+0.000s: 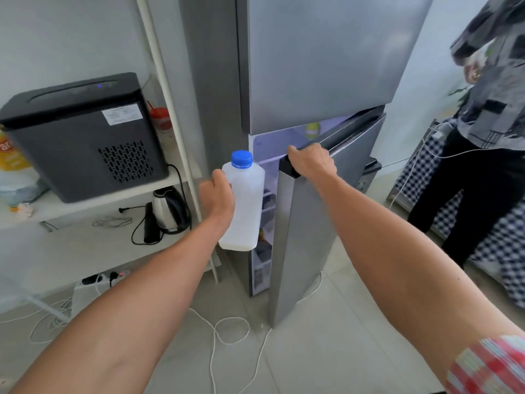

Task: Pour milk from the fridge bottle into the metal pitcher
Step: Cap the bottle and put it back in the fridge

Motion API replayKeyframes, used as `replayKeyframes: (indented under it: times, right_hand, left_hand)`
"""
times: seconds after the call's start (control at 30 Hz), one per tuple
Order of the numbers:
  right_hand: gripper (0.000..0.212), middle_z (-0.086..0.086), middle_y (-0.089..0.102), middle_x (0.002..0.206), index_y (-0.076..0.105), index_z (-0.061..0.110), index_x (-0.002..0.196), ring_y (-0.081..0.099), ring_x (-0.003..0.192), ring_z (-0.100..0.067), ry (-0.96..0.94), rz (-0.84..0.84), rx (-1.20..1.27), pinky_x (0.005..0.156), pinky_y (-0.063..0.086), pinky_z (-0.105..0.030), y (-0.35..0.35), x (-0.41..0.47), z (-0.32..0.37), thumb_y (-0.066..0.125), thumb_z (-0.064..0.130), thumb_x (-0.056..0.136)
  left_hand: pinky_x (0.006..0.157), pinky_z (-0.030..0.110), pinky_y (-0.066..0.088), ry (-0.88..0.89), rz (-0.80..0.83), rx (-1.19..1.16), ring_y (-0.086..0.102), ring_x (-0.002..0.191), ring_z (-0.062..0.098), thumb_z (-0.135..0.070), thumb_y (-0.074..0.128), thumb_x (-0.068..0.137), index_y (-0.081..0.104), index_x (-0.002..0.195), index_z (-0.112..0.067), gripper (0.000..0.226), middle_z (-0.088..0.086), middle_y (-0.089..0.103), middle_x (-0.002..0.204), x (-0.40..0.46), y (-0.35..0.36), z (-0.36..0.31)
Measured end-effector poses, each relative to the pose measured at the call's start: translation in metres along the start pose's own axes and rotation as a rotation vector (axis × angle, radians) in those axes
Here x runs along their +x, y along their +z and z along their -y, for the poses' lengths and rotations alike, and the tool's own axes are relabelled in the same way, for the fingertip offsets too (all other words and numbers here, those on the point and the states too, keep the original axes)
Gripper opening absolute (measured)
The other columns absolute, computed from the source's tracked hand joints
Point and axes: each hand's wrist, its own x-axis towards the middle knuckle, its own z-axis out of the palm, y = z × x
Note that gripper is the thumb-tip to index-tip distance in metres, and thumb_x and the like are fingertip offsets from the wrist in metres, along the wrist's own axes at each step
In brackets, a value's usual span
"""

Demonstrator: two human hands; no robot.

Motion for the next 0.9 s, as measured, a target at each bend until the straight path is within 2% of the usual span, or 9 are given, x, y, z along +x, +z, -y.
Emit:
replayKeyframes:
  times: [0.07,0.17,0.3,0.47,0.53,0.6,0.7,0.8,0.9]
  right_hand:
    - [0.041,-0.007,0.062,0.104,0.060,0.013,0.104,0.056,0.092,-0.032,0.041,-0.012,-0.034,0.078,0.043,-0.034,-0.017,-0.013,-0.018,0.053,0.051,0.088]
    - [0.055,-0.009,0.066,0.111,0.065,0.010,0.113,0.064,0.101,-0.033,0.064,-0.031,-0.062,0.088,0.051,-0.038,-0.040,-0.031,-0.050,0.053,0.056,0.085]
    - [0.046,-0.014,0.063,0.124,0.063,0.004,0.112,0.062,0.103,-0.033,0.090,-0.105,-0.159,0.082,0.046,-0.037,-0.073,-0.053,-0.094,0.047,0.043,0.093]
    - [0.052,-0.019,0.045,0.142,0.045,-0.004,0.140,0.049,0.128,-0.041,0.147,-0.234,-0.192,0.098,0.041,-0.046,-0.099,-0.076,-0.143,0.035,0.030,0.102]
    - [0.049,-0.019,0.045,0.140,0.046,-0.005,0.138,0.049,0.125,-0.042,0.154,-0.278,-0.192,0.096,0.041,-0.046,-0.108,-0.080,-0.162,0.034,0.030,0.105]
    - [0.044,-0.019,0.048,0.136,0.050,-0.003,0.131,0.052,0.119,-0.043,0.148,-0.319,-0.186,0.094,0.043,-0.047,-0.117,-0.083,-0.179,0.034,0.030,0.107]
    - [0.034,-0.021,0.056,0.126,0.054,0.002,0.118,0.056,0.110,-0.044,0.112,-0.380,-0.197,0.088,0.044,-0.048,-0.125,-0.084,-0.200,0.034,0.027,0.107]
    - [0.029,-0.019,0.062,0.109,0.054,0.005,0.107,0.060,0.095,-0.041,0.042,-0.506,-0.247,0.073,0.042,-0.042,-0.124,-0.083,-0.217,0.035,0.026,0.106]
    - [0.034,-0.013,0.064,0.097,0.057,0.006,0.107,0.061,0.083,-0.036,-0.018,-0.665,-0.307,0.064,0.038,-0.037,-0.120,-0.080,-0.230,0.036,0.033,0.106]
  left_hand:
    - [0.056,0.032,0.029,-0.017,0.016,-0.006,0.034,0.057,0.020,-0.030,0.041,0.084,0.035,0.056,-0.018,0.030,0.004,0.040,0.059,-0.005,0.005,0.006]
    - [0.053,0.030,0.032,-0.077,0.028,-0.008,0.038,0.055,0.022,-0.032,0.043,0.084,0.039,0.053,-0.018,0.034,0.001,0.046,0.056,-0.016,0.016,0.020]
    - [0.053,0.031,0.038,-0.144,0.036,-0.049,0.050,0.059,0.024,-0.033,0.045,0.090,0.056,0.073,-0.005,0.035,0.005,0.057,0.067,-0.039,0.036,0.035]
    - [0.058,0.037,0.043,-0.267,0.121,-0.113,0.054,0.063,0.026,-0.039,0.046,0.088,0.058,0.072,-0.010,0.035,0.005,0.059,0.068,-0.067,0.071,0.049]
    - [0.067,0.042,0.052,-0.308,0.133,-0.137,0.063,0.075,0.030,-0.046,0.044,0.087,0.066,0.085,-0.013,0.041,0.006,0.067,0.079,-0.079,0.089,0.057]
    - [0.067,0.031,0.052,-0.334,0.161,-0.195,0.063,0.076,0.022,-0.041,0.041,0.097,0.066,0.095,-0.015,0.037,0.004,0.069,0.087,-0.097,0.104,0.054]
    - [0.044,0.013,0.043,-0.408,0.126,-0.303,0.055,0.062,0.011,-0.026,0.040,0.107,0.057,0.081,-0.018,0.031,-0.003,0.061,0.074,-0.120,0.128,0.054]
    - [0.047,0.017,0.045,-0.524,0.121,-0.396,0.062,0.067,0.020,-0.031,0.042,0.106,0.060,0.076,-0.019,0.037,-0.001,0.066,0.071,-0.128,0.153,0.066]
    - [0.042,0.014,0.042,-0.580,0.102,-0.455,0.062,0.051,0.010,-0.029,0.040,0.108,0.055,0.073,-0.020,0.038,-0.007,0.064,0.049,-0.135,0.175,0.079]
